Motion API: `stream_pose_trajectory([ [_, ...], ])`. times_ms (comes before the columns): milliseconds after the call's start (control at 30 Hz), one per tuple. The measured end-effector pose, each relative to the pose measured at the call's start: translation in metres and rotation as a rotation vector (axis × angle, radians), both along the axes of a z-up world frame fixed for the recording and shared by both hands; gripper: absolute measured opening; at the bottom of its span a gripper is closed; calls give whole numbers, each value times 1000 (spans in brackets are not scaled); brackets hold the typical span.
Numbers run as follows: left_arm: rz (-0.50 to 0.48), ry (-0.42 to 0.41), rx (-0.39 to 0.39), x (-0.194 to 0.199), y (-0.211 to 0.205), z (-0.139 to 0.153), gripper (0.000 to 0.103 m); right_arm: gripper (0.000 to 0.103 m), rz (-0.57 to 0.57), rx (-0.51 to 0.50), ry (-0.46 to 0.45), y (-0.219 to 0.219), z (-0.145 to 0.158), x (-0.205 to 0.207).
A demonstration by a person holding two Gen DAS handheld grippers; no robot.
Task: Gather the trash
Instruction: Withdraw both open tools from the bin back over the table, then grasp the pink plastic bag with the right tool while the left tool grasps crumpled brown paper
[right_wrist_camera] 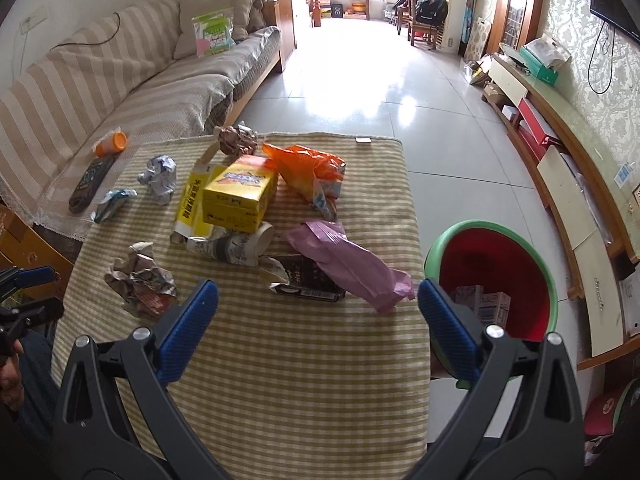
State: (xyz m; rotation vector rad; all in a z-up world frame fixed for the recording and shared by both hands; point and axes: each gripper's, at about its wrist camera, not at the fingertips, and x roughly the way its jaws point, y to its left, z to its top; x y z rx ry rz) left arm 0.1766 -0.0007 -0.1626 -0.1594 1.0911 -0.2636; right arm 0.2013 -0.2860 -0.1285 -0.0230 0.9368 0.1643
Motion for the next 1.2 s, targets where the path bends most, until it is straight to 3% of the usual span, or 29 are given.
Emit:
stream_pose_trajectory([
  [600,-42,111,59,62,-42,-67,94,98,105,-93,111,-4,-68,71],
  [667,-43,122,68,66,-43,-73,93,92,118,-90,130,-3,-74,77],
  [733,-46,131,72,70,-44,-78,88,76,130,-87,151,-3,-80,82],
  [867,-48,150,74,76,-46,-86,85,61,138,-77,185,-2,-91,87],
  [967,-48,159,77,77,-47,-90,69,37,156,-65,196,-3,-96,86],
  [1000,-44,157,81,77,-46,-91,63,36,157,-61,201,-3,-96,85],
  [1200,-28,142,58,69,-38,-85,55,22,148,-38,186,-6,-90,78],
])
